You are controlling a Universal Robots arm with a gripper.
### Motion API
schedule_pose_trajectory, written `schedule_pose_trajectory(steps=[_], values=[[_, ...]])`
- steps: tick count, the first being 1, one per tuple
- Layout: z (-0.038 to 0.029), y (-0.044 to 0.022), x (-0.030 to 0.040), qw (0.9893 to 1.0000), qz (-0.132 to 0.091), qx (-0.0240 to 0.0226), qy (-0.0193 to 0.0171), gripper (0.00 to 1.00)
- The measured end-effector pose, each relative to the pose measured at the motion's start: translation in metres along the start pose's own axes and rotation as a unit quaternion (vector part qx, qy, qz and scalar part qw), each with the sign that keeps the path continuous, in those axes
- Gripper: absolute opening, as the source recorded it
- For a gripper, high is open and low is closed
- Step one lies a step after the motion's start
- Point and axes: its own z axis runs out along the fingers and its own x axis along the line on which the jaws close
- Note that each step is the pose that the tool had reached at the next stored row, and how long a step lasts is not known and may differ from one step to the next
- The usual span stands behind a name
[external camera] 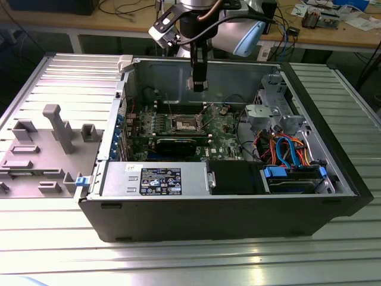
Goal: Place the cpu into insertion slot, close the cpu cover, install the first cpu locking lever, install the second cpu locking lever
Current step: 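Place the cpu into insertion slot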
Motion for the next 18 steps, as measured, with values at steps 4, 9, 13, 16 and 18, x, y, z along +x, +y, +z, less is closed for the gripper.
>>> schedule_pose_trajectory(steps=[4,9,13,16,18], values=[[0.0080,-0.0011,-0.0001,1.0000,-0.006,0.0001,0.0005,0.54],[0.0149,-0.0019,-0.0003,1.0000,-0.009,0.0002,0.0008,0.54],[0.0158,-0.0020,-0.0003,1.0000,-0.010,0.0001,0.0010,0.54],[0.0161,-0.0020,-0.0003,1.0000,-0.010,0.0000,0.0011,0.54],[0.0166,-0.0021,-0.0003,1.0000,-0.010,-0.0001,0.0011,0.54]])
